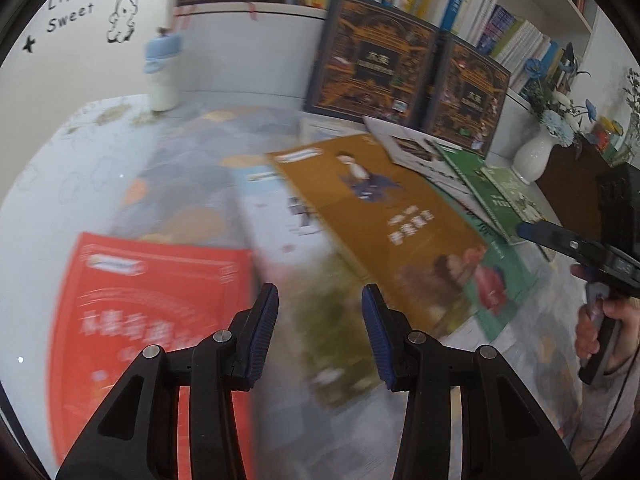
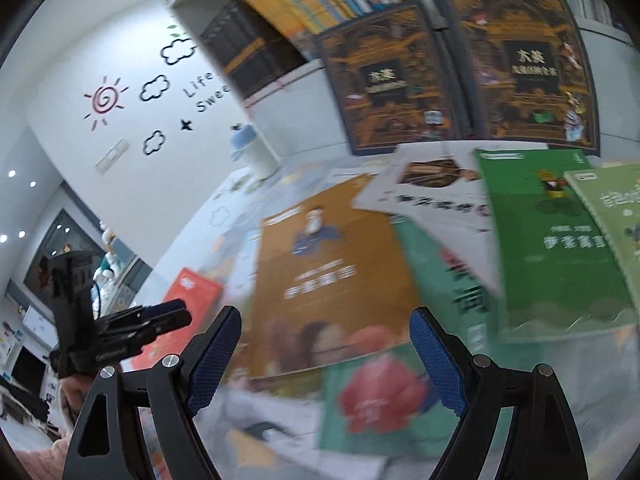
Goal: Organize books
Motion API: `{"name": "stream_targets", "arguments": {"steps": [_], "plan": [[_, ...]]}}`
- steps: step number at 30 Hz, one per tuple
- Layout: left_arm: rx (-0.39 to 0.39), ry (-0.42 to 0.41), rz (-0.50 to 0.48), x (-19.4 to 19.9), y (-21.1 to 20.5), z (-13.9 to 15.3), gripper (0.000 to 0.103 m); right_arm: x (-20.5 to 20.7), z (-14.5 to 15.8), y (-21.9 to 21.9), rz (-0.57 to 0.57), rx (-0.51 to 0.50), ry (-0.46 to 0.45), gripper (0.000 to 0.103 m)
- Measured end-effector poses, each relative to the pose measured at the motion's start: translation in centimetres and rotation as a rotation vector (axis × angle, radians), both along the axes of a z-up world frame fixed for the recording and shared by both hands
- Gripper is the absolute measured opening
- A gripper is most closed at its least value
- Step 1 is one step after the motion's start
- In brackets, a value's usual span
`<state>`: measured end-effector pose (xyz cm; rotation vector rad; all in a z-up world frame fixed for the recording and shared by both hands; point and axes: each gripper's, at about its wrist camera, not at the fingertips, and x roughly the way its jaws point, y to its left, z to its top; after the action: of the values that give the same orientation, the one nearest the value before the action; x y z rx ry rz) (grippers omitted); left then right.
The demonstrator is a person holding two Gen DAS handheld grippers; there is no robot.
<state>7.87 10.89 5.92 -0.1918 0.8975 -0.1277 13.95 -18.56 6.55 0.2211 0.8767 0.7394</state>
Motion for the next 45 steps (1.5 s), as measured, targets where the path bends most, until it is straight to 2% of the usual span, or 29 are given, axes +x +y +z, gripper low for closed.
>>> {"name": "stream_targets", "arguments": {"steps": [4, 9, 13, 16, 20, 24, 30, 35, 38, 45], "plan": [[-0.026, 0.016, 0.005, 2.1, -2.3, -1.1, 0.041, 2.7, -1.6, 0.2, 0.019, -0.039, 0.006, 0.085], [-0.024, 0.072, -0.017, 4.1, -4.5, -3.1, 0.041, 5.4, -4.3, 3.0, 0.068, -0.168, 0.018, 0.086], [0.054, 0.040, -0.035, 3.9, -5.4, -3.1, 0.042, 5.3, -4.4, 4.2, 0.090, -0.227, -0.031, 0.086], [0.053, 0.034, -0.042, 4.0, -5.4, -3.0, 0.042, 4.9, -4.3, 4.8, 0.121, -0.212, -0.024, 0.087], [0.052, 0.033, -0.044, 4.1, -5.3, -3.0, 0.042, 4.6, -4.4, 5.1, 0.125, -0.247, -0.042, 0.087], [0.066, 0.051, -0.054, 4.0, -5.5, -3.0, 0.042, 4.0, -4.2, 5.0, 0.126, -0.243, -0.010, 0.087], [0.061, 0.066, -0.085, 2.4, -5.3, -3.0, 0.042, 1.0, -4.3, 4.6, 0.121, -0.239, 0.016, 0.087], [0.049, 0.083, -0.130, -0.5, -5.3, -3.1, 0.042, -3.5, -4.3, 3.3, 0.130, -0.195, 0.069, 0.087], [0.036, 0.095, -0.169, -3.2, -5.5, -3.1, 0.042, -7.1, -4.4, 2.3, 0.132, -0.172, 0.088, 0.087], [-0.002, 0.115, -0.231, -10.4, -6.0, -3.8, 0.042, -15.6, -5.1, 1.4, 0.176, -0.198, 0.119, 0.087]]}}
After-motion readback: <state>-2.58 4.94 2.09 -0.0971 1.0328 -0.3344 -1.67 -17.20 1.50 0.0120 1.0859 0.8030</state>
